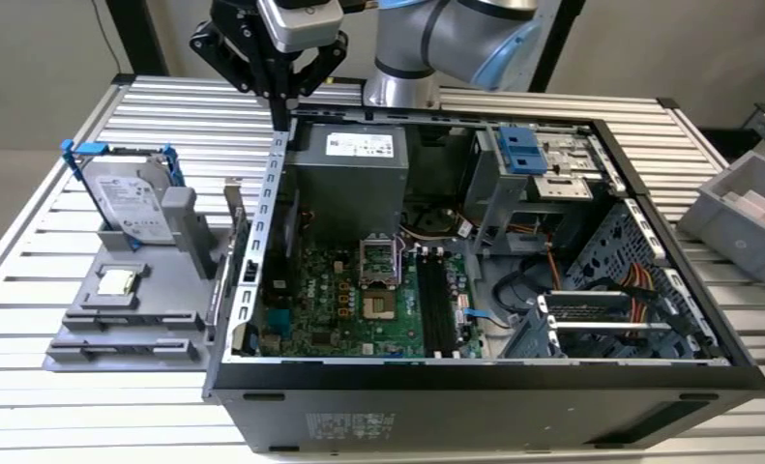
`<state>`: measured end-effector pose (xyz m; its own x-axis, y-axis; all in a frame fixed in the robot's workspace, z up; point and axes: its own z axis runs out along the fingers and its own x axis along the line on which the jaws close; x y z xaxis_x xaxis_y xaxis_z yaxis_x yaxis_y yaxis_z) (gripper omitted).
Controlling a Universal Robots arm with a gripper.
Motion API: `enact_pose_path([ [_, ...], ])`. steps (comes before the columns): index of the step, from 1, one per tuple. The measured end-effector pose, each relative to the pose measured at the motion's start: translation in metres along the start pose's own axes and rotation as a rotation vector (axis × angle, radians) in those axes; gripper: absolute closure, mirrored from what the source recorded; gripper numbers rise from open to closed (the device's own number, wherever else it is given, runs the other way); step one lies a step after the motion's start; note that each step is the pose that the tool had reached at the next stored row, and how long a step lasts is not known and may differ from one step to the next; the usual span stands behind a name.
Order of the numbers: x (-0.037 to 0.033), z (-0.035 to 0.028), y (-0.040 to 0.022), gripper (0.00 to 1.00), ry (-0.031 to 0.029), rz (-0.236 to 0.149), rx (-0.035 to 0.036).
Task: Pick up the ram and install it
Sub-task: 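Reach for the ram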
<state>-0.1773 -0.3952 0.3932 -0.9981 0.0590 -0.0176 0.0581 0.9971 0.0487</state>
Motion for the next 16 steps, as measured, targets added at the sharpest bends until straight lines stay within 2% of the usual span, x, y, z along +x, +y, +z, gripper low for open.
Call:
enact_pose_path([
  [16,0.0164,-0.0003,-0.0007,1.0,0.0003,-0.007,-0.0002],
])
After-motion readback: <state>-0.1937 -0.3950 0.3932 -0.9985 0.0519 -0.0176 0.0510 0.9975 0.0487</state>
